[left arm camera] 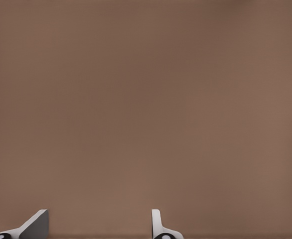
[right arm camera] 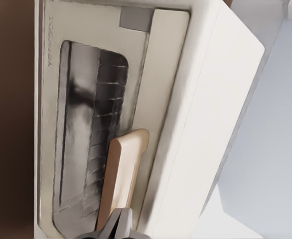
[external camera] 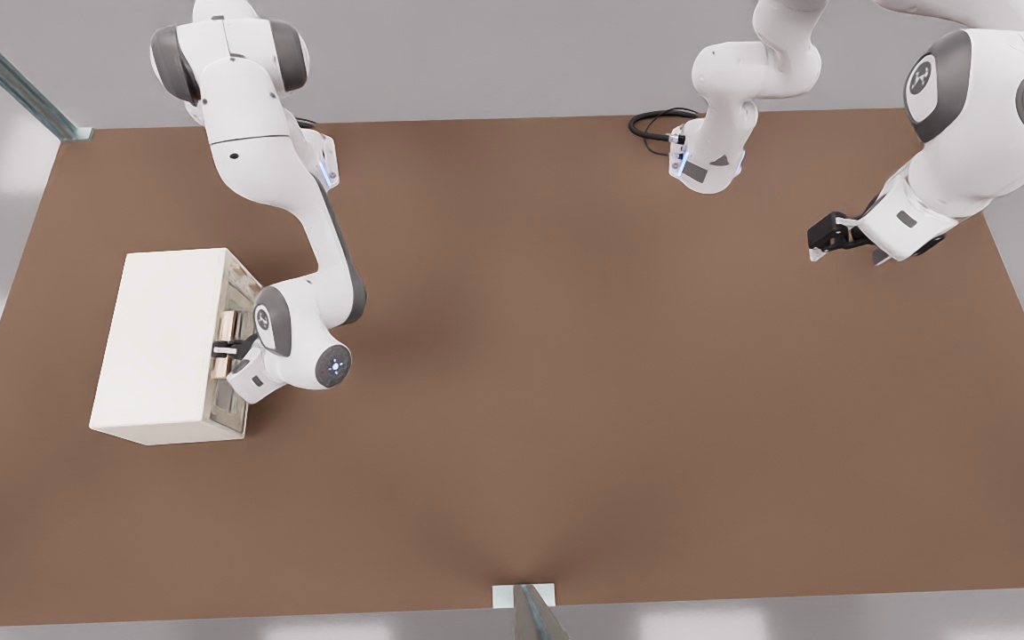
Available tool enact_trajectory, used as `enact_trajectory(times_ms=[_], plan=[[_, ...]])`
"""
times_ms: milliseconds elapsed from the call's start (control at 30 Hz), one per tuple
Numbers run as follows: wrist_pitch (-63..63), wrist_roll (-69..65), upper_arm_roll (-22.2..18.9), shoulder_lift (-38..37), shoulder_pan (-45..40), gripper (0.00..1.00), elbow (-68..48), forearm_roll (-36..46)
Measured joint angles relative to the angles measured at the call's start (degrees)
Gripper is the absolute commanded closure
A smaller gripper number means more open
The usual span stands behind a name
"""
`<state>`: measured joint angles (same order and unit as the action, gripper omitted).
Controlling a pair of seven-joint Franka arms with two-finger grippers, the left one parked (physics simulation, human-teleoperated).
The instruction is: Keep left arm still and open the oven door with right arm
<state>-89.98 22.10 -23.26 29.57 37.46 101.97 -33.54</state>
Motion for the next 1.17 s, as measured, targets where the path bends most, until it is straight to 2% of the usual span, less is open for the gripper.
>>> enact_trajectory(times_ms=[167, 200, 267, 300, 333, 433, 567, 1167], plan=[[0.2, 0.7, 0.1, -0.2, 2.2, 0.79, -1.9, 0.3], [0.6, 0.7, 0.1, -0.7, 2.3, 0.79, -4.7, 1.9], [2.0, 0.2, 1.2, -6.9, 0.1, 0.79, -9.7, 9.1], [2.8, -0.7, 2.2, -10.8, -3.8, 0.04, -11.6, 14.9], [3.9, -1.6, 3.2, -13.7, -7.3, 0.00, -13.2, 19.7], [6.6, -4.0, 4.4, -17.6, -12.1, 0.00, -18.9, 30.9], [8.7, -6.7, 4.7, -18.7, -13.5, 0.00, -20.6, 37.9], [10.6, -13.4, 4.6, -18.8, -13.5, 0.00, -20.6, 40.4]])
